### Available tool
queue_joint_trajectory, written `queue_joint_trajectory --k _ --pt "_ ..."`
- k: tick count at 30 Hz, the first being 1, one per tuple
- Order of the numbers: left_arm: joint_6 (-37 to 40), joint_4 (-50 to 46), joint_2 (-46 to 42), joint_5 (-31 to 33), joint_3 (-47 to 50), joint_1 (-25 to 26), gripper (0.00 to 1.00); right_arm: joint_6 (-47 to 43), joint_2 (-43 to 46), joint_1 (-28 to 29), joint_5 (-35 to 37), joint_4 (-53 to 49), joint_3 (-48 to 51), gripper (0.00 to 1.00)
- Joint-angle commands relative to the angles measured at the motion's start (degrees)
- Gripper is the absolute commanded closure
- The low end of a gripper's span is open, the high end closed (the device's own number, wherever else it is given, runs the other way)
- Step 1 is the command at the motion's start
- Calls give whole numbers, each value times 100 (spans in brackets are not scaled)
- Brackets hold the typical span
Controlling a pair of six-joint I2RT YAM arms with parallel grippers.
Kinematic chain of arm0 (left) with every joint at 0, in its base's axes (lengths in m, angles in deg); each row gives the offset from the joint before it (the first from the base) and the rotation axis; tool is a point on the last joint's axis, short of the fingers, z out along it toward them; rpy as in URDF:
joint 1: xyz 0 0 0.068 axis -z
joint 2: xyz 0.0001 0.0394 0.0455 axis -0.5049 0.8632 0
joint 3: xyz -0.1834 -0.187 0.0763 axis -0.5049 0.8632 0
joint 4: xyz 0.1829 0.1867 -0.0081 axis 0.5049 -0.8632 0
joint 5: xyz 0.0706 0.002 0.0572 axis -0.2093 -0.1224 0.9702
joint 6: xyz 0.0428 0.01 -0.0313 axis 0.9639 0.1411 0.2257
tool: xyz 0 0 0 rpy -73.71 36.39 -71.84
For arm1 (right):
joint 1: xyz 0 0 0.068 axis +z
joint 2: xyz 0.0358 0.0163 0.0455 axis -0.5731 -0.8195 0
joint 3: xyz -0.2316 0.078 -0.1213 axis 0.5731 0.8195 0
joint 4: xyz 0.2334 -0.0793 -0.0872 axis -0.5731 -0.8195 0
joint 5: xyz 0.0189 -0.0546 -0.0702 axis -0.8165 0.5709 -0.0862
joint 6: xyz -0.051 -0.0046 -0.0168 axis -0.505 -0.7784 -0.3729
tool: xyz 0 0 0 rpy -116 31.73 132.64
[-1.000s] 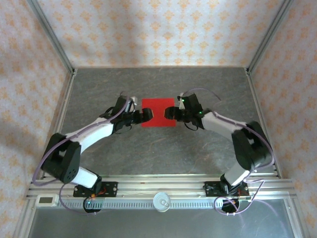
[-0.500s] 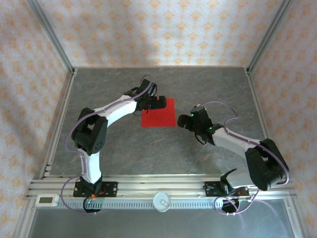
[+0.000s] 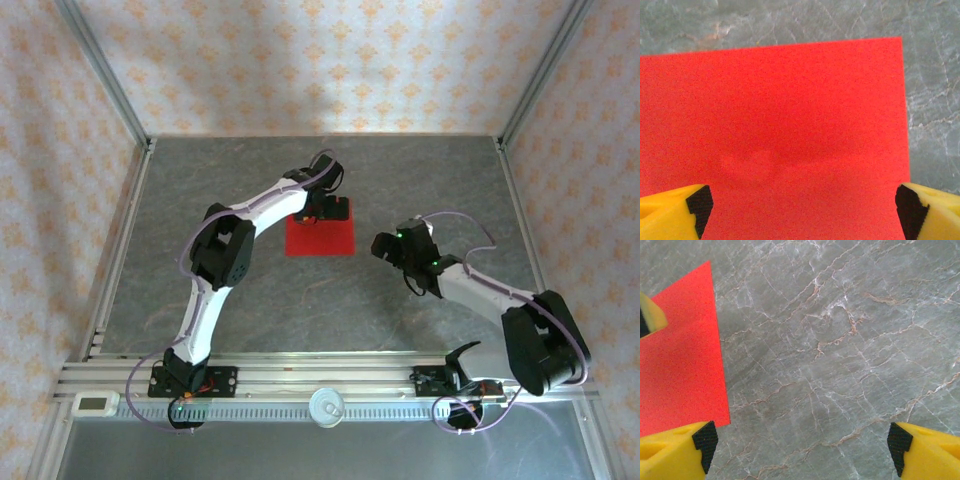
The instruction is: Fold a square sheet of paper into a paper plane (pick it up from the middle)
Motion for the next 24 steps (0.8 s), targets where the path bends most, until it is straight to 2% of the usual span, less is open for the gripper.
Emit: queue_joint_trajectory --k 1,10,24 --pt "118 -756 215 422 -459 -4 2 40 217 -18 24 -64 87 9" --pt "208 -1078 400 567 -605 -4 1 15 219 -17 -64 -99 104 9" --pt "105 -887 580 366 -440 -1 1 36 205 -22 -258 -80 147 9"
